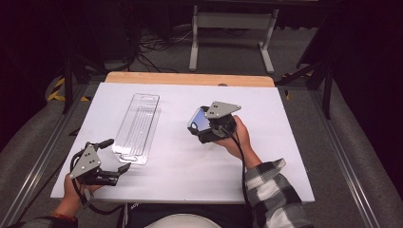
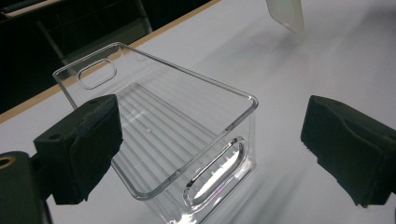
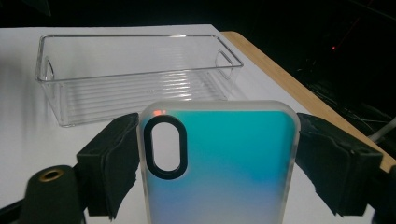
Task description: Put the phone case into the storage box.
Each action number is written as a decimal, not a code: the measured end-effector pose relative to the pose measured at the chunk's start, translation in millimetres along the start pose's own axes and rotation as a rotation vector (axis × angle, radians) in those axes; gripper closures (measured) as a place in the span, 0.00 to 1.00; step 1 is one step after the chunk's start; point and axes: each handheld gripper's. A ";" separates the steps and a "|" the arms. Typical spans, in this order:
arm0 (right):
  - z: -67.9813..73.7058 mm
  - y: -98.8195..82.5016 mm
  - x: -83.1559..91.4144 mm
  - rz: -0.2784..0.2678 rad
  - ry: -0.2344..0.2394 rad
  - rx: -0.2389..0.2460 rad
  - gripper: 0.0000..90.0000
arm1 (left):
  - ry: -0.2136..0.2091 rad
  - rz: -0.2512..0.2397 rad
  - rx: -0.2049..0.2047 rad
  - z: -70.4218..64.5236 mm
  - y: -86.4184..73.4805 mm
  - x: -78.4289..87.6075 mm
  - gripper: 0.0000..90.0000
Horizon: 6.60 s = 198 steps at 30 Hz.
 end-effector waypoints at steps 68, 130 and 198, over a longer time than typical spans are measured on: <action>21.1 11.5 35.7 -0.196 -0.223 -0.108 0.20 | 0.001 0.006 0.003 0.7 -0.6 0.9 0.08; 54.5 11.3 38.2 -0.265 -0.255 -0.147 0.20 | -0.235 -0.127 0.058 -48.7 84.0 -74.4 0.60; 70.1 9.3 26.0 -0.258 -0.195 -0.144 0.20 | -0.195 -0.129 0.042 -49.1 106.9 -108.6 0.90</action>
Point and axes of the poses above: each handheld gripper's, and its own axes: x roughly backward along the jaws, y roughly out of its top, z roughly to its left, and after that the axes turned 2 degrees about -y, right-handed
